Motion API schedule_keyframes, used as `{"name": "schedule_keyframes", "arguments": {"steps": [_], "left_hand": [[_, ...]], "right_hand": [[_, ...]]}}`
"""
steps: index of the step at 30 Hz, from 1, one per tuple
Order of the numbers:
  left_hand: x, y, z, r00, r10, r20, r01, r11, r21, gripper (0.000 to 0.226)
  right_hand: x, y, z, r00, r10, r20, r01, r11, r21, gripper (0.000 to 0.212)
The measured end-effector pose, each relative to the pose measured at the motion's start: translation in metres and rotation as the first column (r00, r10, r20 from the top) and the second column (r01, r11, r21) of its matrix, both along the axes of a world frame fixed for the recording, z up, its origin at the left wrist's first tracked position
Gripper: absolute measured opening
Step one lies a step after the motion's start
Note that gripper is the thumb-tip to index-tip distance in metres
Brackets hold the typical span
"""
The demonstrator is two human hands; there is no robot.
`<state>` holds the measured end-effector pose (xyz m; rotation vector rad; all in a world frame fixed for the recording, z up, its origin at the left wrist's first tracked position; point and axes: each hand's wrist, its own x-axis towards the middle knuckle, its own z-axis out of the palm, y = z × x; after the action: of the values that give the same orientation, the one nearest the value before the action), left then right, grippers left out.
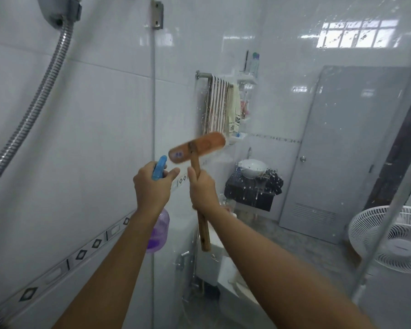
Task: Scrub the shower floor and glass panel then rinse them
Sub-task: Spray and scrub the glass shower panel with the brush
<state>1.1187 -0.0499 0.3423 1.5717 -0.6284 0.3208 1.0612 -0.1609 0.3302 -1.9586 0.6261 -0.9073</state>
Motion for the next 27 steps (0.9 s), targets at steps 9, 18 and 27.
{"name": "schedule_keyframes", "arguments": {"steps": [9,18,27], "left_hand": [[-0.015,-0.011,-0.004,0.999,-0.045,-0.027,0.045,0.999,-0.021,0.025],[-0.025,-0.013,-0.017,0.996,-0.085,-0.011,0.085,0.996,0.002,0.024],[-0.061,-0.033,-0.022,0.99,-0.143,0.007,0.142,0.99,0.018,0.024]], "right_hand": [[-0.027,-0.016,0.0,0.989,-0.06,0.138,0.06,0.998,0.003,0.038],[-0.075,-0.022,-0.072,0.996,-0.088,0.008,0.087,0.995,0.053,0.037],[-0.119,-0.05,0.013,0.949,-0.174,0.262,0.176,0.984,0.014,0.044]]}}
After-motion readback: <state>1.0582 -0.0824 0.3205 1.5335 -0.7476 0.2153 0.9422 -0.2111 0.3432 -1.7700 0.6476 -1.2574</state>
